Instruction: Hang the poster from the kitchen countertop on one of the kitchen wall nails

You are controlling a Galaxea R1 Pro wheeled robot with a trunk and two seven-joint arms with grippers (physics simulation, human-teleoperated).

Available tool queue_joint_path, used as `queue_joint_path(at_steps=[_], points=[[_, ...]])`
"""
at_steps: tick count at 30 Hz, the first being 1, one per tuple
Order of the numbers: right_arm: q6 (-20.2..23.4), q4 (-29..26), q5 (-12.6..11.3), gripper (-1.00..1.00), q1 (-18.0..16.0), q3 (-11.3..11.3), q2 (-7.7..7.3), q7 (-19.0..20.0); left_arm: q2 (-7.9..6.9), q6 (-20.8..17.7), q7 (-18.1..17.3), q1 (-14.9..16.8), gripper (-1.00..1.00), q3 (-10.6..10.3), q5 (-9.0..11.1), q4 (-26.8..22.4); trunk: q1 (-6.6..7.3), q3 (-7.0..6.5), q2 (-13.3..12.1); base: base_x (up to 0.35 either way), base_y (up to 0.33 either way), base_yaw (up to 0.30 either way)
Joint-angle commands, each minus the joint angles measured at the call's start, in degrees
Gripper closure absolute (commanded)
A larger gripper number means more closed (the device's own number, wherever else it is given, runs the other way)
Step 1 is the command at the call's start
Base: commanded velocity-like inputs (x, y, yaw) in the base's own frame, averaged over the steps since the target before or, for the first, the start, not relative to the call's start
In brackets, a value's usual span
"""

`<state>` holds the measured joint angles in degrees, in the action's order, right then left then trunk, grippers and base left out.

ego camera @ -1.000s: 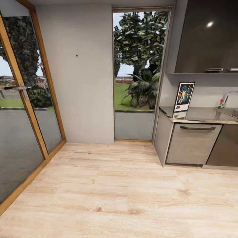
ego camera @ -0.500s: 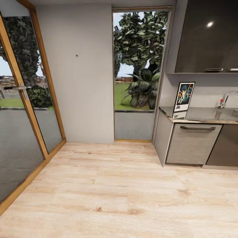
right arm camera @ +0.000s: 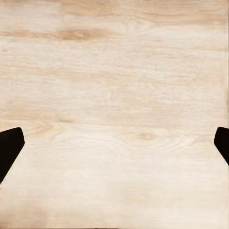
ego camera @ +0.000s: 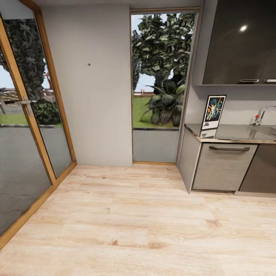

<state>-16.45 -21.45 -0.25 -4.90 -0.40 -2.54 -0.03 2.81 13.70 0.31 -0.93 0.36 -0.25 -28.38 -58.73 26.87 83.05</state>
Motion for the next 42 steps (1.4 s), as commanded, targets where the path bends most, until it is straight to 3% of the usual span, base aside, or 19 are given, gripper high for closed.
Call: queue_joint_path(at_steps=[1,5,14,34,42], points=[[-0.24,-1.39,-0.06,-1.0,-0.02,-0.04,0.0,-0.02,-0.12,0.15,0.0,-0.03,-1.0,0.05,-0.05,-2.19,0.0,0.06,0.03,0.0,0.0,0.0],[-0.24,-2.98,-0.1,-1.0,-0.02,-0.07,-0.01,-0.05,-0.27,0.29,-0.03,-0.03,-1.0,0.07,-0.08,-4.85,0.0,0.06,0.03,0.0,0.0,0.0],[-0.23,-3.27,0.03,-1.0,0.12,0.03,-0.62,-0.06,-1.02,0.37,-0.05,-0.03,-1.0,0.27,-0.1,-5.54,0.0,0.06,0.03,0.013,0.0,0.0],[-0.33,-2.2,0.07,-1.0,0.15,-0.04,-0.8,-0.06,-1.13,0.36,-0.05,-0.03,-1.0,0.34,-0.1,-5.46,0.0,0.06,0.03,0.318,0.0,-0.001],[-0.33,-2.19,0.07,-1.0,0.15,-0.04,-0.8,-0.06,-1.13,0.36,-0.05,-0.03,-1.0,0.34,-0.1,-5.46,0.0,0.06,0.03,0.33,0.0,-0.176]])
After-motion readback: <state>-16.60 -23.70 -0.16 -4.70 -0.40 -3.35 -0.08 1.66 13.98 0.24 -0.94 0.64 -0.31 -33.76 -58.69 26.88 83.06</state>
